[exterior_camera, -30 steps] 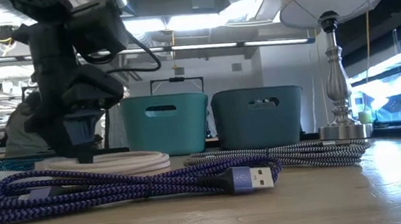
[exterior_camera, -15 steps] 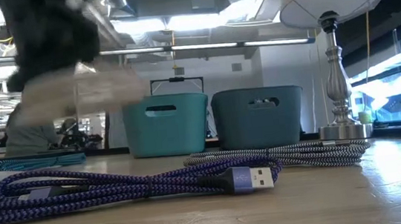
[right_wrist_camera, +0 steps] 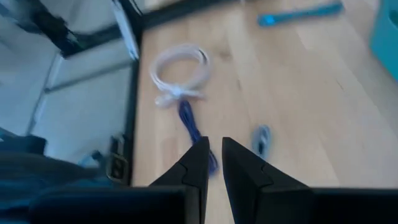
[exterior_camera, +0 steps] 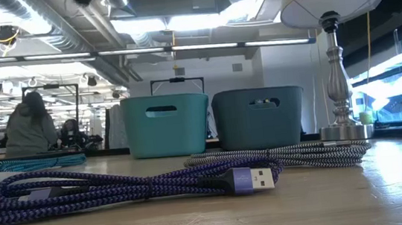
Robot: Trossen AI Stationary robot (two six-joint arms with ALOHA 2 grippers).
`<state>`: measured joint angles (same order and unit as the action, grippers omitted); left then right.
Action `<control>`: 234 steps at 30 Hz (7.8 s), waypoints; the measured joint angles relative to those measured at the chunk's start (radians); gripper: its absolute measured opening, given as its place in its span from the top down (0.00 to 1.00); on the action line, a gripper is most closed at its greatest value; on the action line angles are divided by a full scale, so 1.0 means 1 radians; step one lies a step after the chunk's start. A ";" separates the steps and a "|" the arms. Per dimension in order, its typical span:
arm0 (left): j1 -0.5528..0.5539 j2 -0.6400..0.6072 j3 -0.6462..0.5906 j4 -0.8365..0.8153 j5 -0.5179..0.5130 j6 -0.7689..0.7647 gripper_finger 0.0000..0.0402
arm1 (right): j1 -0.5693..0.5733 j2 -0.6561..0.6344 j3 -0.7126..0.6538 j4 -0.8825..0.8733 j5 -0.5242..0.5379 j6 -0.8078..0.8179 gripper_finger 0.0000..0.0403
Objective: Pick & Place USB Port
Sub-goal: Put the top white HDMI into the blue bin, then put the white HDMI into the blue bin
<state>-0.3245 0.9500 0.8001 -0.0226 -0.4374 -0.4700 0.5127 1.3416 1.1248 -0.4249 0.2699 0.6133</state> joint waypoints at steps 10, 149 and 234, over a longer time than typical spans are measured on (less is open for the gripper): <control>0.069 0.095 0.001 0.161 0.178 0.117 0.89 | -0.038 0.000 0.000 0.486 0.000 -0.228 0.87; 0.425 0.125 0.074 0.175 0.696 0.327 0.46 | -1.002 0.376 -0.095 0.269 -0.440 -0.307 0.75; -0.125 0.421 0.070 -0.747 0.508 -0.003 0.93 | -0.500 -0.173 -0.033 0.261 -0.492 -0.018 0.72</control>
<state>-0.4495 1.3711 0.8703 -0.7694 0.0707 -0.4733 0.0125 1.1690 1.0920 -0.1639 -0.2220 0.5953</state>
